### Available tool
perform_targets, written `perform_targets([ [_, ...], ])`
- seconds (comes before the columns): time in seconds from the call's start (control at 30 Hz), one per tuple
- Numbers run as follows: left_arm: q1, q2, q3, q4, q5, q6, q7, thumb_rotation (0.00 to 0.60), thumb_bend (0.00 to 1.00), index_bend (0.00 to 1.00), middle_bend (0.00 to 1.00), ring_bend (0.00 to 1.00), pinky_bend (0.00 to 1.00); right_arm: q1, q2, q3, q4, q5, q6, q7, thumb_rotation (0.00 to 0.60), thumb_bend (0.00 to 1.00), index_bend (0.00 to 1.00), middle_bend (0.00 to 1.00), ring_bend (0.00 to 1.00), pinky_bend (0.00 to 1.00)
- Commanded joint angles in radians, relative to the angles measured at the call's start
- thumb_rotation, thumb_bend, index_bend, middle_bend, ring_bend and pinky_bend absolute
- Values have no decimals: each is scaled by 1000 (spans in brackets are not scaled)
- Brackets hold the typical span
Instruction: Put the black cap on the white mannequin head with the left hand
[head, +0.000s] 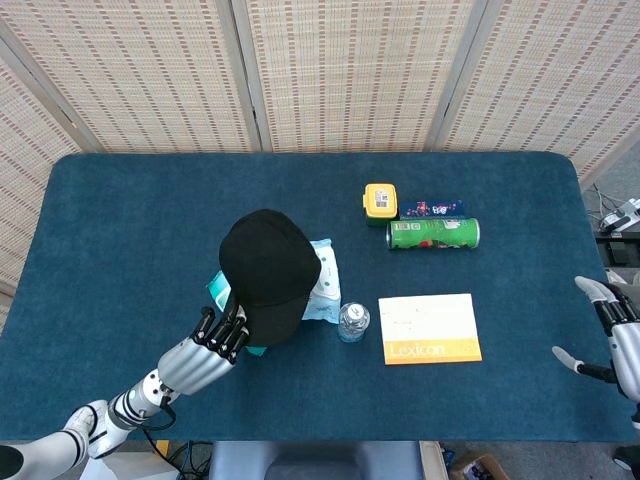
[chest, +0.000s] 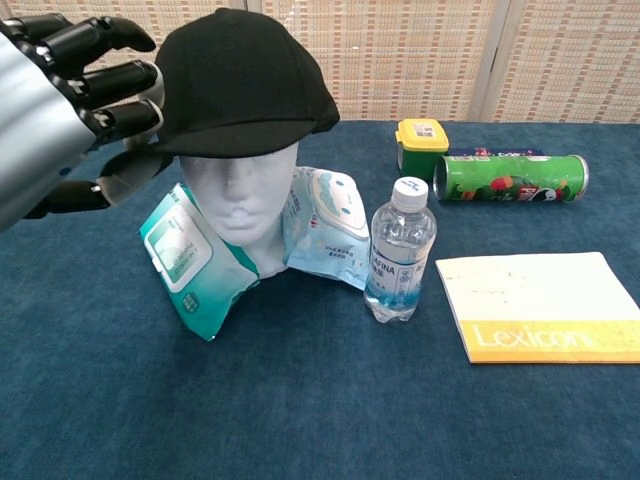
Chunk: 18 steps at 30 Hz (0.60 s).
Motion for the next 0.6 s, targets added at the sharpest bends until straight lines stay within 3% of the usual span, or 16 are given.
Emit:
perform_targets([
  [0.03,6,-1,2,-2,-4,-5,9,600,303,275,414,250,521,0,1,1,0,2,-1,2,600,0,51,186,135,397],
  [0.23,25,2,6,-25,-19,-19,26,600,167,159,304,200,486,0,1,0,-2,2,-2,-2,600,0,51,186,135,397],
  [0.6,90,36,8,-105,-76,-40,63,600,55,39,214,143,436,0,1,1,-3,2,-2,-5,600,0,51,186,135,398],
])
